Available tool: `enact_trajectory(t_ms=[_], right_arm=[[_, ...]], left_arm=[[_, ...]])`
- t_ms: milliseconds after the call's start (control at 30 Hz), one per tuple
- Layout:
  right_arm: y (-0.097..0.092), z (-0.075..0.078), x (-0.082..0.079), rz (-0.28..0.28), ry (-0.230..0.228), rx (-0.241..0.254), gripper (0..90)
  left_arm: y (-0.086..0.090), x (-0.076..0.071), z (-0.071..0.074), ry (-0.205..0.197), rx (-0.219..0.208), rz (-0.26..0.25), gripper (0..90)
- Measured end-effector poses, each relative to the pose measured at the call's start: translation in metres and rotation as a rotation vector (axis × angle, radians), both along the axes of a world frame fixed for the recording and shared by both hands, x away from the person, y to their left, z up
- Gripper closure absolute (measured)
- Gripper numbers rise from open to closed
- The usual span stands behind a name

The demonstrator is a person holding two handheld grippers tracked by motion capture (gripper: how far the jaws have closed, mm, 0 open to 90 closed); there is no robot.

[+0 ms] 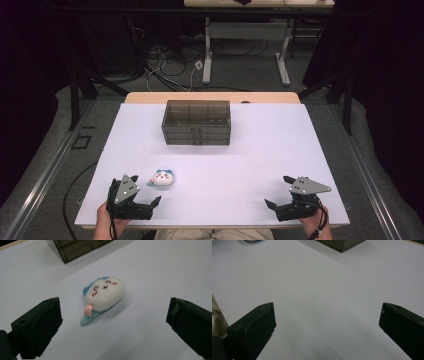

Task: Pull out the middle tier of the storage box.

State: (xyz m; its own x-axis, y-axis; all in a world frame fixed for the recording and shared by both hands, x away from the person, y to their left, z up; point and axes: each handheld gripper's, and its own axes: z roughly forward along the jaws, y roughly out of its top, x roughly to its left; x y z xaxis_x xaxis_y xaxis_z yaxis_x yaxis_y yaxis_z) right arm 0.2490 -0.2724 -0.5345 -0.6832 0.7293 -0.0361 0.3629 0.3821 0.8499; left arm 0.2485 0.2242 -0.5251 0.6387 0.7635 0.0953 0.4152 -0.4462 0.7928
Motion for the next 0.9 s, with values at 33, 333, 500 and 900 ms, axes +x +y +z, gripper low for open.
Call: enact_trajectory(t_ms=[33,333,500,900], right_arm=[[0.000,0.000,0.000,0.002,-0.003,-0.003,0.4],[0.000,-0.001,0.001,0.002,0.001,0.001,0.4],[0.000,-0.001,0.001,0.004,0.008,-0.002,0.4],[-0.001,-0.001,0.001,-0.005,0.013,-0.002,0.4]], left_arm=[[0.000,0.000,0.000,0.000,0.000,0.000,0.0],[-0.003,0.002,0.003,0.003,0.012,0.008,0.1],[-0.006,0.004,0.005,0.001,0.009,0.006,0.2],[-0.025,0.015,0.009,0.030,0.042,0.020,0.2]])
